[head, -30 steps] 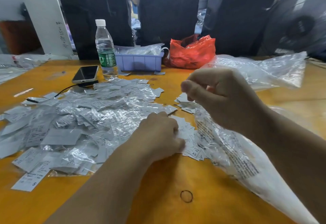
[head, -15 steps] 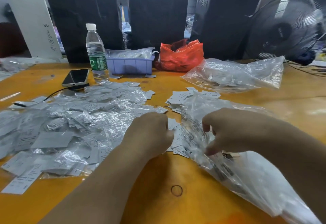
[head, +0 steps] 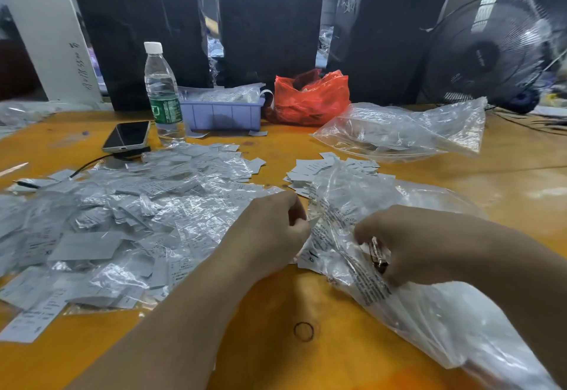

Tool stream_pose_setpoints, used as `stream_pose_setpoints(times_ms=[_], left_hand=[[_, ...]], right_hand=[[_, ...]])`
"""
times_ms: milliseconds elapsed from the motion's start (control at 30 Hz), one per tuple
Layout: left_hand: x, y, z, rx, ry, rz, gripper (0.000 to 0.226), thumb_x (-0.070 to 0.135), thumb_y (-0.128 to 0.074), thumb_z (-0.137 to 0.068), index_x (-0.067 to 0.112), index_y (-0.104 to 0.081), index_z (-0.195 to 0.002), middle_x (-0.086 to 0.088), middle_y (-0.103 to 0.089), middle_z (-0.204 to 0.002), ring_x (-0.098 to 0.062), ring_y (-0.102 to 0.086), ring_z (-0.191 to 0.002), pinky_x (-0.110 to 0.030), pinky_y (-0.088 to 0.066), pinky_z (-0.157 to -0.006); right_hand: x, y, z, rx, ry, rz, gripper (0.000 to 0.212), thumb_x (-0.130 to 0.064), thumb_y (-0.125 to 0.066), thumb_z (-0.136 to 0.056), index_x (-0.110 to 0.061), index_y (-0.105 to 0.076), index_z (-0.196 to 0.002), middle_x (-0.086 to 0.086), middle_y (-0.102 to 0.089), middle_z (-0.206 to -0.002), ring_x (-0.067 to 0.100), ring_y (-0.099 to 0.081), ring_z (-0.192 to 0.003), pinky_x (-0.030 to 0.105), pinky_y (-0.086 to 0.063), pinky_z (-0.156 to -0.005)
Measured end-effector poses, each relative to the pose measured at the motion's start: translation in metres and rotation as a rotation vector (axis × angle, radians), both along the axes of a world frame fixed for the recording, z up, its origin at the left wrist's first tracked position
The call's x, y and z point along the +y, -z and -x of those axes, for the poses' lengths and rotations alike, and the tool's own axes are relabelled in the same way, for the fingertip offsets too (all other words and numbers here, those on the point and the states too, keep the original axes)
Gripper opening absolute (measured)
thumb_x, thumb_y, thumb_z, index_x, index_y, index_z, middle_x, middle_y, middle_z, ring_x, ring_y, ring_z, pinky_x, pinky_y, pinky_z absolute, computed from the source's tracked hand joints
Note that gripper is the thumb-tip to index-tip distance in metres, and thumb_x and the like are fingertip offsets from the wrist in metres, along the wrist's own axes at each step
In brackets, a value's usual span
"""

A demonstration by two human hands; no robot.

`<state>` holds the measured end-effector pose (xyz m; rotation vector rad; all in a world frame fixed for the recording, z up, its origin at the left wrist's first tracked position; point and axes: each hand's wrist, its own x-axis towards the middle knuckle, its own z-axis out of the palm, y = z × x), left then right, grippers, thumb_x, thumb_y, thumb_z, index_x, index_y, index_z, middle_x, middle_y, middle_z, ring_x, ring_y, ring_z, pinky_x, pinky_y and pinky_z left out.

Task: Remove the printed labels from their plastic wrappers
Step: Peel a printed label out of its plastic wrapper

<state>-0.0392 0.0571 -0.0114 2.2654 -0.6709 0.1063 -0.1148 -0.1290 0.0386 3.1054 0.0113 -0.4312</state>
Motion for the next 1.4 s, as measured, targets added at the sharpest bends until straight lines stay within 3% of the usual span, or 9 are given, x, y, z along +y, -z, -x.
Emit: stream_pose_setpoints(times_ms=[133, 300, 500, 700, 833, 900, 1033, 1167, 1400], left_hand=[[0.0, 0.002, 0.0, 0.023, 0.036, -0.002, 0.012, 0.025, -0.057, -0.089, 0.03, -0.058, -0.078, 0.011, -0.059, -0.071, -0.001, -0.052, -0.058, -0.015, -0.038, -0.051], [0.0, 0.004, -0.001, 0.063, 0.074, 0.044, 0.011, 0.024, -0.057, -0.089, 0.034, -0.057, -0.084, 0.011, -0.06, -0.07, 0.0, -0.05, -0.052, -0.012, -0.036, -0.045], [-0.001, 0.006, -0.001, 0.075, 0.102, 0.056, 0.011, 0.024, -0.056, -0.091, 0.034, -0.059, -0.089, 0.011, -0.059, -0.07, -0.001, -0.047, -0.049, -0.013, -0.035, -0.044], [-0.001, 0.008, -0.001, 0.092, 0.106, 0.047, 0.011, 0.025, -0.056, -0.092, 0.035, -0.06, -0.094, 0.013, -0.058, -0.07, 0.001, -0.048, -0.05, -0.011, -0.034, -0.044], [0.0, 0.007, -0.001, 0.119, 0.107, 0.036, 0.017, 0.024, -0.055, -0.092, 0.035, -0.061, -0.103, 0.013, -0.058, -0.069, 0.001, -0.049, -0.051, -0.012, -0.035, -0.046], [0.0, 0.007, -0.001, 0.123, 0.115, 0.015, 0.019, 0.024, -0.054, -0.093, 0.035, -0.061, -0.106, 0.013, -0.059, -0.072, 0.001, -0.049, -0.052, -0.015, -0.038, -0.049], [0.0, 0.007, -0.001, 0.136, 0.127, -0.016, 0.019, 0.025, -0.054, -0.093, 0.034, -0.061, -0.108, 0.011, -0.06, -0.075, 0.0, -0.049, -0.054, -0.018, -0.039, -0.053], [0.0, 0.007, 0.0, 0.141, 0.137, -0.029, 0.019, 0.023, -0.053, -0.094, 0.033, -0.062, -0.107, 0.01, -0.061, -0.076, -0.007, -0.054, -0.06, -0.026, -0.044, -0.057], [0.0, 0.007, 0.0, 0.126, 0.133, -0.041, 0.018, 0.021, -0.053, -0.094, 0.031, -0.062, -0.107, 0.011, -0.06, -0.075, -0.004, -0.051, -0.058, -0.022, -0.042, -0.055]], right_hand=[[-0.005, 0.006, -0.002, -0.114, -0.002, -0.082, 0.029, -0.01, -0.063, -0.083, -0.026, -0.061, -0.106, -0.011, -0.056, -0.096, 0.009, -0.057, -0.084, 0.024, -0.049, -0.069], [-0.009, 0.013, -0.001, -0.174, -0.015, -0.056, 0.027, 0.001, -0.052, -0.082, -0.027, -0.053, -0.081, -0.011, -0.052, -0.082, 0.012, -0.055, -0.076, 0.031, -0.05, -0.067], [-0.011, 0.013, 0.005, -0.15, -0.039, 0.003, 0.04, -0.007, -0.054, -0.086, -0.033, -0.057, -0.116, -0.01, -0.053, -0.11, 0.014, -0.055, -0.101, 0.033, -0.052, -0.085], [-0.008, 0.016, 0.002, -0.149, 0.001, 0.033, 0.025, -0.002, -0.052, -0.085, -0.025, -0.061, -0.088, -0.006, -0.058, -0.088, 0.015, -0.059, -0.078, 0.024, -0.045, -0.059], [-0.009, 0.017, 0.0, -0.163, 0.028, 0.045, 0.029, 0.001, -0.051, -0.082, -0.025, -0.051, -0.067, -0.006, -0.057, -0.081, 0.016, -0.058, -0.073, 0.026, -0.044, -0.057], [-0.011, 0.013, 0.001, -0.157, 0.027, 0.01, 0.029, -0.001, -0.053, -0.082, -0.027, -0.048, -0.068, -0.009, -0.053, -0.084, 0.015, -0.057, -0.078, 0.028, -0.049, -0.064], [-0.014, 0.008, 0.006, -0.065, -0.001, 0.027, 0.024, -0.011, -0.058, -0.084, -0.03, -0.06, -0.098, -0.011, -0.054, -0.104, 0.012, -0.056, -0.092, 0.032, -0.053, -0.082], [-0.012, 0.008, 0.003, -0.052, 0.037, 0.035, 0.02, -0.008, -0.061, -0.079, -0.025, -0.06, -0.088, -0.007, -0.057, -0.093, 0.015, -0.059, -0.086, 0.032, -0.053, -0.073], [-0.011, 0.013, -0.001, -0.086, 0.042, 0.042, 0.024, -0.001, -0.054, -0.082, -0.022, -0.057, -0.072, -0.006, -0.059, -0.081, 0.016, -0.061, -0.075, 0.029, -0.049, -0.062]])
